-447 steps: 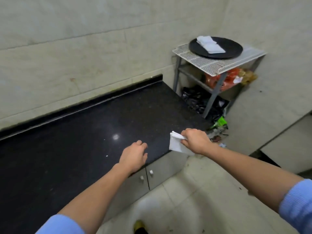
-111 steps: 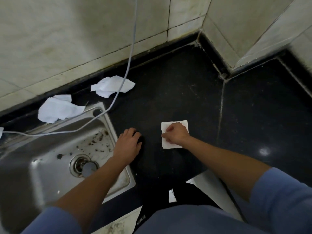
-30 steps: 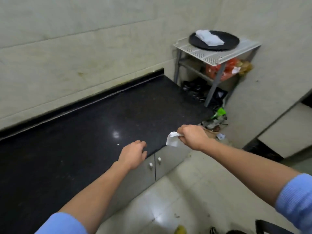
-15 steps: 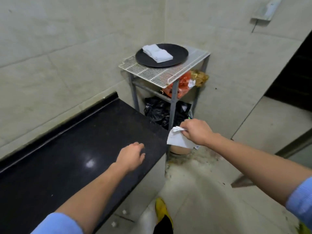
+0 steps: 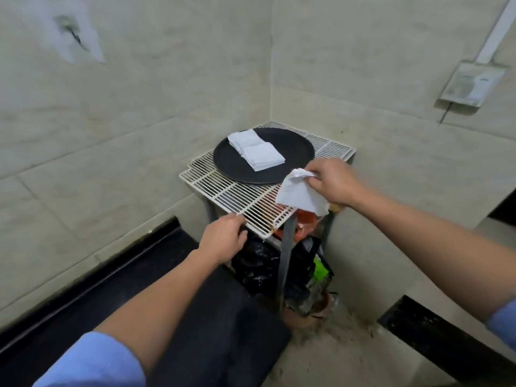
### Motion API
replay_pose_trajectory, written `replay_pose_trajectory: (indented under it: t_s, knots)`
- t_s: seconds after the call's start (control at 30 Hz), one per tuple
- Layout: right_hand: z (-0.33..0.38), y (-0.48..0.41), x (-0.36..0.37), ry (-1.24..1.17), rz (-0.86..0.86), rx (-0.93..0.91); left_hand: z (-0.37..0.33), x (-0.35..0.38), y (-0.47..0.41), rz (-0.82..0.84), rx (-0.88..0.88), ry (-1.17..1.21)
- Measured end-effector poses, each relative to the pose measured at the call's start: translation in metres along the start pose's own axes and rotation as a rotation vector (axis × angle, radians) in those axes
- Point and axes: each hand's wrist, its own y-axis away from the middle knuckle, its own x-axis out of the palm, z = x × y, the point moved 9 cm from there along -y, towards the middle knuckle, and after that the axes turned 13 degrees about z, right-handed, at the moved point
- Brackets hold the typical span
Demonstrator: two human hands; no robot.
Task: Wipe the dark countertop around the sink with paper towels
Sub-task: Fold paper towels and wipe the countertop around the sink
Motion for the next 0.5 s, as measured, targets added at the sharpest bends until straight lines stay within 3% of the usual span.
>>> replay_pose_trajectory:
  t_s: [0.33, 0.5]
  knots:
    - [-0.04, -0.213, -0.02, -0.033, 0.034, -0.178, 0.045, -0.034, -0.112, -0.17, -0.231, 0.029]
    - [-0.032, -0.3, -0.005, -0.007, 0.169, -0.317, 0.058, -0.045, -0.163, -0.21, -0.378, 0.032]
